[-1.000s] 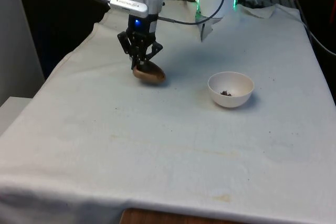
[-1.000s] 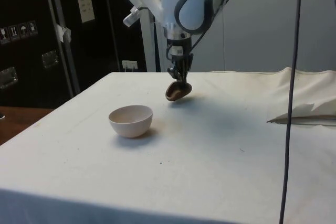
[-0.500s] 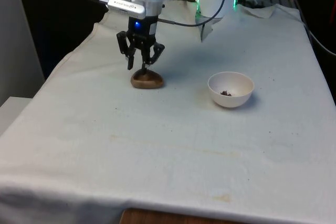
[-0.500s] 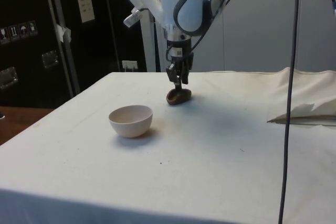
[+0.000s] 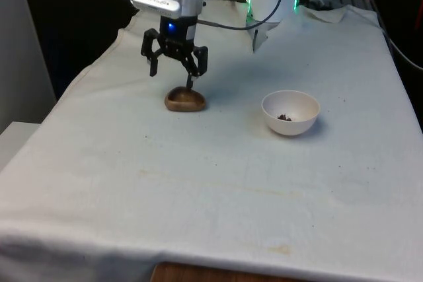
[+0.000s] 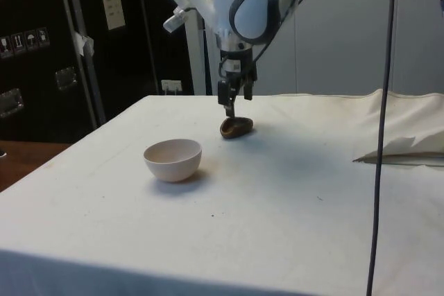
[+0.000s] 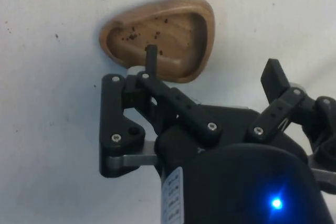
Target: Pour the coffee beans from the cup into the bowl.
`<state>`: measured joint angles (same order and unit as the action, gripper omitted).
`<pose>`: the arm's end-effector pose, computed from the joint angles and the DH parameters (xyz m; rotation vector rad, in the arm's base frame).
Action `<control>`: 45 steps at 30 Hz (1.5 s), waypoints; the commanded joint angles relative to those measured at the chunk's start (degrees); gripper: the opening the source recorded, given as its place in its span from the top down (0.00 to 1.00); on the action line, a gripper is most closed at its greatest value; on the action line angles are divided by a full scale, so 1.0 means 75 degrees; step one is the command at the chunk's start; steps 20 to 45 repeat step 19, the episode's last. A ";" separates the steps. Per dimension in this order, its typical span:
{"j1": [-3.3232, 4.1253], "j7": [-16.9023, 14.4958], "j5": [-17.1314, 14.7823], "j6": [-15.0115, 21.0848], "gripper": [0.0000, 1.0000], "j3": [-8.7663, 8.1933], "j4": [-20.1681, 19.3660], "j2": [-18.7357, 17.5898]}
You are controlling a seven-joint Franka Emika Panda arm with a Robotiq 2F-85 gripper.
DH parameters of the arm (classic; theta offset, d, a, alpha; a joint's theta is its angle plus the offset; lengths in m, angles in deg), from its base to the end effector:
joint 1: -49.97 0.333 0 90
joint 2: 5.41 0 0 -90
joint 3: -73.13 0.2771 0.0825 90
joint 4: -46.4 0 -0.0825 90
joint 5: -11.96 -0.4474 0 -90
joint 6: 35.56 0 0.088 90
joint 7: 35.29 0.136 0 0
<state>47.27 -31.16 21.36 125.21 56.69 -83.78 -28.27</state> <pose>0.5347 -0.1955 0.0809 2.9271 -0.3311 0.1757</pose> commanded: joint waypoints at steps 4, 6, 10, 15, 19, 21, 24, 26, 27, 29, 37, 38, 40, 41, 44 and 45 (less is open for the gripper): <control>-0.0092 -0.0214 -0.0138 -0.0260 0.00 0.0053 -0.0145 0.0451; -0.0092 -0.0244 -0.0153 -0.0344 0.00 0.0038 -0.0153 0.0550; -0.0069 -0.0267 -0.0145 -0.0527 0.00 -0.0008 -0.0138 0.0756; -0.0031 -0.0252 -0.0069 -0.0802 0.00 -0.0069 -0.0092 0.1024; -0.0008 -0.0229 -0.0023 -0.0917 0.00 -0.0099 -0.0061 0.1138; -0.0008 -0.0229 -0.0023 -0.0917 0.00 -0.0099 -0.0061 0.1138; -0.0008 -0.0229 -0.0023 -0.0917 0.00 -0.0099 -0.0061 0.1138; -0.0008 -0.0229 -0.0023 -0.0917 0.00 -0.0099 -0.0061 0.1138; -0.0008 -0.0229 -0.0023 -0.0917 0.00 -0.0099 -0.0061 0.1138; -0.0008 -0.0229 -0.0023 -0.0917 0.00 -0.0099 -0.0061 0.1138; -0.0008 -0.0229 -0.0023 -0.0917 0.00 -0.0099 -0.0061 0.1138; -0.0008 -0.0229 -0.0023 -0.0917 0.00 -0.0099 -0.0061 0.1138; -0.0008 -0.0229 -0.0023 -0.0917 0.00 -0.0099 -0.0061 0.1138; -0.0008 -0.0229 -0.0023 -0.0917 0.00 -0.0099 -0.0061 0.1138; -0.0008 -0.0229 -0.0023 -0.0917 0.00 -0.0099 -0.0061 0.1138; -0.0008 -0.0229 -0.0023 -0.0917 0.00 -0.0099 -0.0061 0.1138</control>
